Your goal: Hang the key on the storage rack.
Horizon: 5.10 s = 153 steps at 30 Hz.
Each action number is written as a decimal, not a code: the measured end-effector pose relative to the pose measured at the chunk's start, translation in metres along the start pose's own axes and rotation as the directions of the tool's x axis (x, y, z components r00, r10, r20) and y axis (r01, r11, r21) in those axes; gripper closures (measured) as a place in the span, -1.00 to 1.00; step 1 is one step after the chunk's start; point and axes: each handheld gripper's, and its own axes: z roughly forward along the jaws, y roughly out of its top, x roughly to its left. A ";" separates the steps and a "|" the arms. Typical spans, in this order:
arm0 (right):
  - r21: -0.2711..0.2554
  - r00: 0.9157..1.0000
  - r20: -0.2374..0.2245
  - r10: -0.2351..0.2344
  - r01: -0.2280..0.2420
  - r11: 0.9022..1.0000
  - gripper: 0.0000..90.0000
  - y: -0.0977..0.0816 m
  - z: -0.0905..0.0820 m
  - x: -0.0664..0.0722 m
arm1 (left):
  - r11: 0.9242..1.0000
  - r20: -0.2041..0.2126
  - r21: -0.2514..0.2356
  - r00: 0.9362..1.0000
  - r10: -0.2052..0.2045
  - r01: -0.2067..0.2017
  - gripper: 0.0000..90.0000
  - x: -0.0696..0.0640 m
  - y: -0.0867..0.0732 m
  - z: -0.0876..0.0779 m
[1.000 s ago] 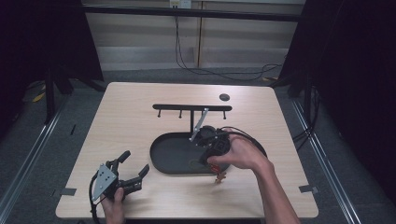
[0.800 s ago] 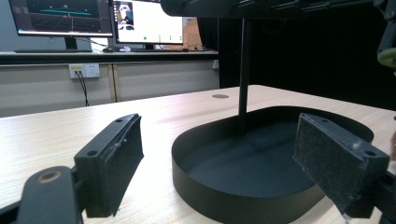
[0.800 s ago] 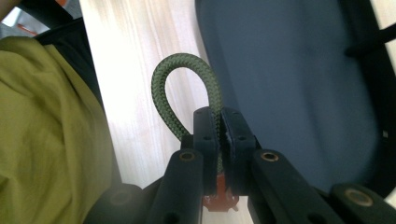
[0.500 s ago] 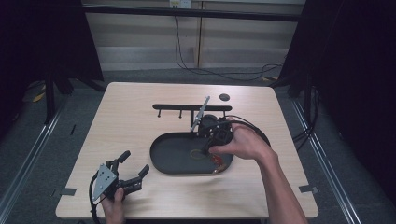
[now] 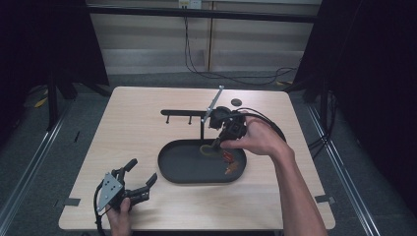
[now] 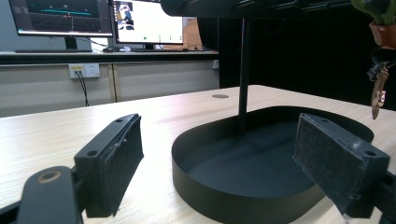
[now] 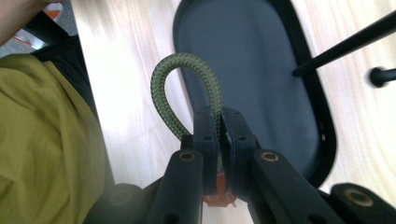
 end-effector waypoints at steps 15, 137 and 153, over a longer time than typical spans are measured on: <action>-0.015 0.999 0.023 0.047 -0.046 0.999 0.91 0.015 -0.025 -0.028 | 1.000 0.000 -0.001 1.000 0.000 0.000 -0.66 0.000 0.000 0.000; -0.173 0.982 0.004 0.189 -0.185 0.967 -0.39 -0.035 0.015 -0.022 | 1.000 0.004 0.002 1.000 0.005 -0.005 -0.66 0.000 0.000 0.000; -0.475 0.978 0.112 0.177 -0.104 0.874 -0.70 -0.095 0.046 0.005 | 1.000 0.004 -0.001 1.000 -0.002 0.002 -0.66 0.000 0.000 0.000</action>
